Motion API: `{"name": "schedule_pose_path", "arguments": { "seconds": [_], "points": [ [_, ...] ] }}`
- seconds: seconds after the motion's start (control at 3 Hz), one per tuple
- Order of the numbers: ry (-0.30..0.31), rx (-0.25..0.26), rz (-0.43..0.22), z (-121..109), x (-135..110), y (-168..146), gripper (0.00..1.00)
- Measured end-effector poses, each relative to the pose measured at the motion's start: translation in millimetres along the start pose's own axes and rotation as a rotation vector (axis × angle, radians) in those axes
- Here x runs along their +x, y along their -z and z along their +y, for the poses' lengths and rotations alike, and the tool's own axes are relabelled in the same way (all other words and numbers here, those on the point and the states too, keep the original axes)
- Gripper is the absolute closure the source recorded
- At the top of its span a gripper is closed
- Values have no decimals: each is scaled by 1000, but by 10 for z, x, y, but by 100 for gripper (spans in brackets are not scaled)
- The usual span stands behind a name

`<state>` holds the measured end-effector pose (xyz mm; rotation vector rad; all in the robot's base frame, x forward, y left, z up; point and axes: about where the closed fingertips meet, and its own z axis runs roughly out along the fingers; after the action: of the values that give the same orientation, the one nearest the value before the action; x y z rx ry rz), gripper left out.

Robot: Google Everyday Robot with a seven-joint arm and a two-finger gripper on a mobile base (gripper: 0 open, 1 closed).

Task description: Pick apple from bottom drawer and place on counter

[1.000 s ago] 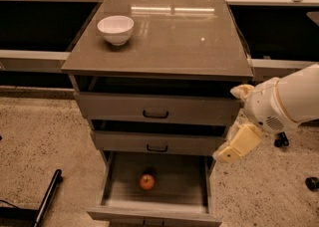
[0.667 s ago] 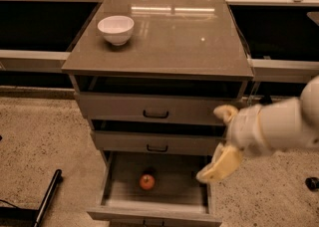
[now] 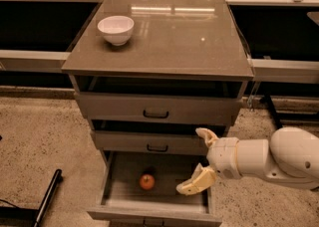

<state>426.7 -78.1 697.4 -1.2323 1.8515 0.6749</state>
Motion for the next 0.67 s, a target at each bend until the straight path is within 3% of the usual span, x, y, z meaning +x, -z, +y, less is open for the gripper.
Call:
{"name": "schedule_pose_path", "arguments": {
  "seconds": [0.33, 0.67],
  "points": [
    [72, -34, 46, 114, -125, -34, 0],
    [135, -55, -27, 244, 69, -496, 0]
  ]
}}
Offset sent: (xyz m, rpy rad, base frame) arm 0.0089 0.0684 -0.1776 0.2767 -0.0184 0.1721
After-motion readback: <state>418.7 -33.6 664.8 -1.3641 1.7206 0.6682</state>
